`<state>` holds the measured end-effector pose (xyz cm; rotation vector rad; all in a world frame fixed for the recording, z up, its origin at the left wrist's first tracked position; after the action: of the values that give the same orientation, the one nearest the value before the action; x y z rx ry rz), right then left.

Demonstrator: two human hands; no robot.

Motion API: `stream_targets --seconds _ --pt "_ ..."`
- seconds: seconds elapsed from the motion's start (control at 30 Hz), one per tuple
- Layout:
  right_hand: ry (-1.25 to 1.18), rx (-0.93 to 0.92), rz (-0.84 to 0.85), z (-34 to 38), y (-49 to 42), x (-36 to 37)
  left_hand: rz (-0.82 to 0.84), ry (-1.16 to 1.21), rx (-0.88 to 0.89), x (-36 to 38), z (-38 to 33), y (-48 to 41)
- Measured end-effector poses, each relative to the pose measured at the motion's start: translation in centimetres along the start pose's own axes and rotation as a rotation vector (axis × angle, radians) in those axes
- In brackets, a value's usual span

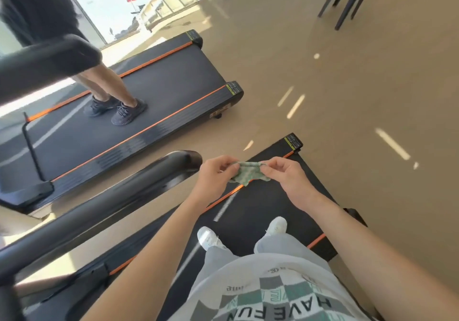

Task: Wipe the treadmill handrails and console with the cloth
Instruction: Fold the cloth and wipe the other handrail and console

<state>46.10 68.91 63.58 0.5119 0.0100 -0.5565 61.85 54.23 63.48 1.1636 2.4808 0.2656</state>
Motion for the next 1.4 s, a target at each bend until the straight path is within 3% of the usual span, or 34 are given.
stream_targets --seconds 0.23,0.43,0.73,0.9,1.3,1.4 --pt "-0.073 0.004 -0.113 -3.0 0.7 -13.5 -0.003 0.005 0.009 14.5 -4.8 -4.3" --pt "-0.056 -0.010 -0.210 -4.6 1.6 -24.2 0.447 -0.065 0.111 26.6 -10.0 -6.5" --pt "-0.108 0.052 -0.376 -6.8 -0.2 -36.2 0.573 -0.159 0.124 36.8 -12.2 -14.1" --pt "-0.175 0.132 -0.413 -6.7 -3.8 -42.9 0.538 -0.306 0.150 40.9 -14.2 -21.3" --pt "0.194 0.129 -0.424 -3.3 -19.9 -58.6 0.536 -0.086 0.140 49.6 -21.0 -41.9" --pt "0.234 0.105 -0.461 -3.6 -26.2 -61.6 0.439 -0.089 0.145 50.1 -20.4 -47.1"
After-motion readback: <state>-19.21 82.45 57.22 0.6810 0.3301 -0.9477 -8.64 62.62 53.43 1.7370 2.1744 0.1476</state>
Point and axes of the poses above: each hand's wrist, its own y-axis away from the middle knuckle, its own x-axis out of the palm, z = x × y, the point moved 1 cm from there along -y, towards the middle knuckle, and after that the axes turned 7 degrees about y, right-handed, at the moved point
